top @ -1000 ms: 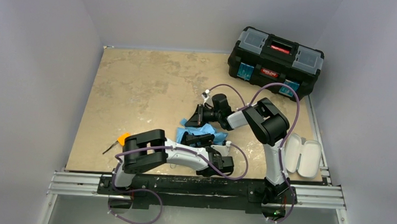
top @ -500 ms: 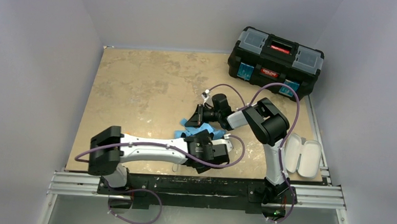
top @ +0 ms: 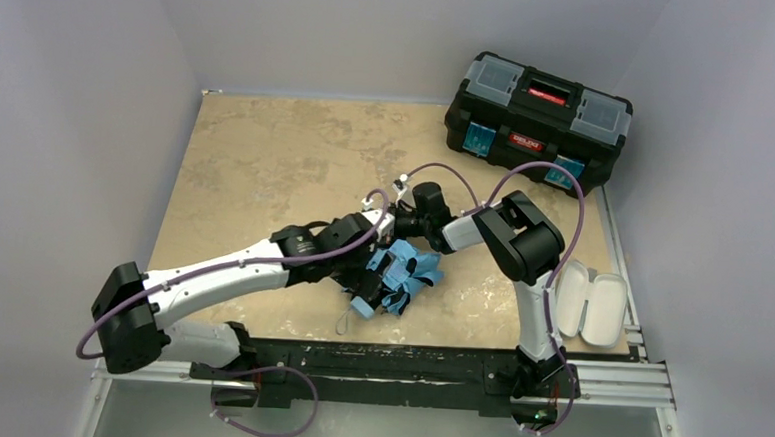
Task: Put away the umbrella
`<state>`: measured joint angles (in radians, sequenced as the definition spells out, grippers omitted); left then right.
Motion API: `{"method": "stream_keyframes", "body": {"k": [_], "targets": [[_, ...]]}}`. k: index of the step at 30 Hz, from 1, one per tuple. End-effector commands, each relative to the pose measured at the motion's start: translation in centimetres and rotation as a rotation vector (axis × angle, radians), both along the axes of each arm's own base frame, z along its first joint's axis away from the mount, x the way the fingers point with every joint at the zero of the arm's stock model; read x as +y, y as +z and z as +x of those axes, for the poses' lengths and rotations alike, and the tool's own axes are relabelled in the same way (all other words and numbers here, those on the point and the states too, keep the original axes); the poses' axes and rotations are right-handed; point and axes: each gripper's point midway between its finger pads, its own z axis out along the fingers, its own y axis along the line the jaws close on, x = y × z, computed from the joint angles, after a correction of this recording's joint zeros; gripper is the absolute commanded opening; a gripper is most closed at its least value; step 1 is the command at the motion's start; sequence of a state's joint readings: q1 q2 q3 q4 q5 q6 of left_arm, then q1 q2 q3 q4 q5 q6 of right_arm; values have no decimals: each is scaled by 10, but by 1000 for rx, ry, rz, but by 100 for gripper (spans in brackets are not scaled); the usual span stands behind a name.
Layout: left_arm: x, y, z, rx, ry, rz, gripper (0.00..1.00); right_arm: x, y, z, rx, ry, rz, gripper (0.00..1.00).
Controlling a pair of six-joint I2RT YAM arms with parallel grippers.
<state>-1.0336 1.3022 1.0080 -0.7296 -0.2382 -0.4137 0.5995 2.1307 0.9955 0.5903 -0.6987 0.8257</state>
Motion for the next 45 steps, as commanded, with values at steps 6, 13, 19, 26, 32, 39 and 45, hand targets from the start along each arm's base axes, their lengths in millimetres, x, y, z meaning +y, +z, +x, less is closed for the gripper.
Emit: {"method": "stream_keyframes", "body": {"k": [6,13,19,26,32,39,45], "targets": [[-24,-20,8,138,37,-341,100,-4,-8,8,-22,-32,-66,0],[-38,-60,7,218,9,-336,100,-5,-11,8,-14,-31,-70,0],[-32,-106,7,258,6,-222,87,-4,-15,8,-7,-30,-74,0],[-23,-131,0,219,-6,-70,8,-4,-13,7,-10,-25,-74,0],[-12,-106,14,102,3,53,0,2,4,14,-22,-26,-48,0],[26,-38,53,-229,69,375,0,19,72,34,-113,-15,21,0],[27,-7,64,-444,27,565,0,33,139,47,-205,2,91,0]]}}
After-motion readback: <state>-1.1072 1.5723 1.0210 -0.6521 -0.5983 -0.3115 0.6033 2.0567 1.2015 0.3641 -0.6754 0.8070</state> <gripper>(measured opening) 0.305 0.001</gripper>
